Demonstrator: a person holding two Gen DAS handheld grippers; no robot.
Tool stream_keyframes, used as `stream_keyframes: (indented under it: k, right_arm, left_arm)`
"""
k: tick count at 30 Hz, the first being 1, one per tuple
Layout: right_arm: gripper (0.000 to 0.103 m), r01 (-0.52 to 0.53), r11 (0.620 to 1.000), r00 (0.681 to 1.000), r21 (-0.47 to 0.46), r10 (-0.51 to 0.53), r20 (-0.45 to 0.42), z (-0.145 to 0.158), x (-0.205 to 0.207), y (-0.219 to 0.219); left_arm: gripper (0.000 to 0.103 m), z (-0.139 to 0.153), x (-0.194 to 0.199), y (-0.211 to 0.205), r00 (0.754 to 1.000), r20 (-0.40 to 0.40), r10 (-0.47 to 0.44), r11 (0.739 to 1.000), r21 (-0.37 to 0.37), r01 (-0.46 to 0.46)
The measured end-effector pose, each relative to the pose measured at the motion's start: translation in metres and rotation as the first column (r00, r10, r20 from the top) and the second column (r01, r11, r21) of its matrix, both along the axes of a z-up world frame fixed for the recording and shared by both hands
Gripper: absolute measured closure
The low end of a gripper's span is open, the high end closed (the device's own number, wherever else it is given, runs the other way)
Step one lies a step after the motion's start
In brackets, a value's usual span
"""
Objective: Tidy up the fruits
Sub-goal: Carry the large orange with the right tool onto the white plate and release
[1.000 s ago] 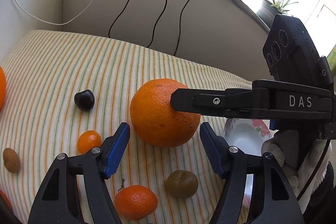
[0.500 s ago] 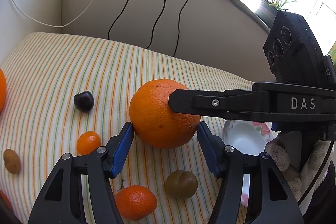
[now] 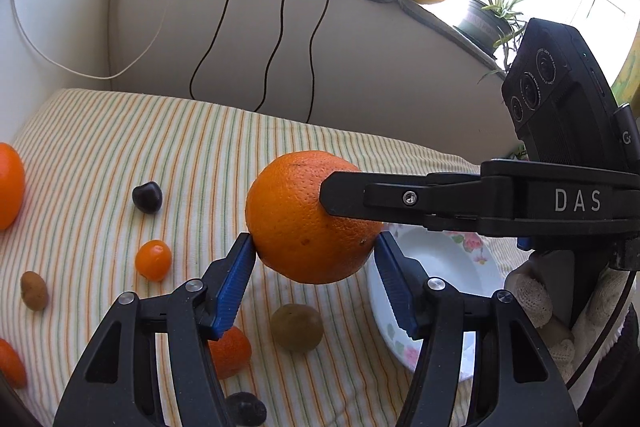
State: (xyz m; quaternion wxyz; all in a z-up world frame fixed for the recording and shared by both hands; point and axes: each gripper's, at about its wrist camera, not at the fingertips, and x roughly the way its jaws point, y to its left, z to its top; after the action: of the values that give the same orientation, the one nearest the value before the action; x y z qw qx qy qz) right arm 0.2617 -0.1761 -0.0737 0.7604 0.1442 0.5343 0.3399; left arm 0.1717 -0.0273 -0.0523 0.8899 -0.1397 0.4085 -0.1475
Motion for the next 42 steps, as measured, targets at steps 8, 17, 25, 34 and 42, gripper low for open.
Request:
stream_keyframes:
  k: [8, 17, 25, 34, 42]
  right_arm:
    - [0.045, 0.036, 0.999, 0.998, -0.011, -0.035, 0.045, 0.019, -0.027, -0.034]
    - [0.045, 0.094, 0.995, 0.995, -0.022, -0.093, 0.046, 0.017, -0.05, -0.081]
    - [0.045, 0.135, 0.991, 0.991, -0.022, -0.135, 0.02, 0.001, -0.065, -0.116]
    - [0.045, 0.164, 0.986, 0.986, -0.016, -0.164, -0.01, -0.013, -0.071, -0.139]
    - [0.045, 0.171, 0.985, 0.985, -0.036, -0.172, -0.007, -0.019, -0.074, -0.138]
  left_arm:
    - [0.042, 0.009, -0.014, -0.032, 0.998, 0.023, -0.054, 0.999, -0.002, 0.054]
    - [0.042, 0.003, -0.02, -0.072, 0.993, 0.004, -0.121, 0.993, -0.006, 0.121]
    - [0.042, -0.006, -0.02, -0.1, 0.986, -0.025, -0.168, 0.986, 0.005, 0.168]
    - [0.042, -0.015, -0.022, -0.121, 0.981, -0.046, -0.19, 0.981, 0.022, 0.191]
    - [0.042, -0.016, -0.022, -0.135, 0.98, -0.036, -0.194, 0.978, 0.067, 0.196]
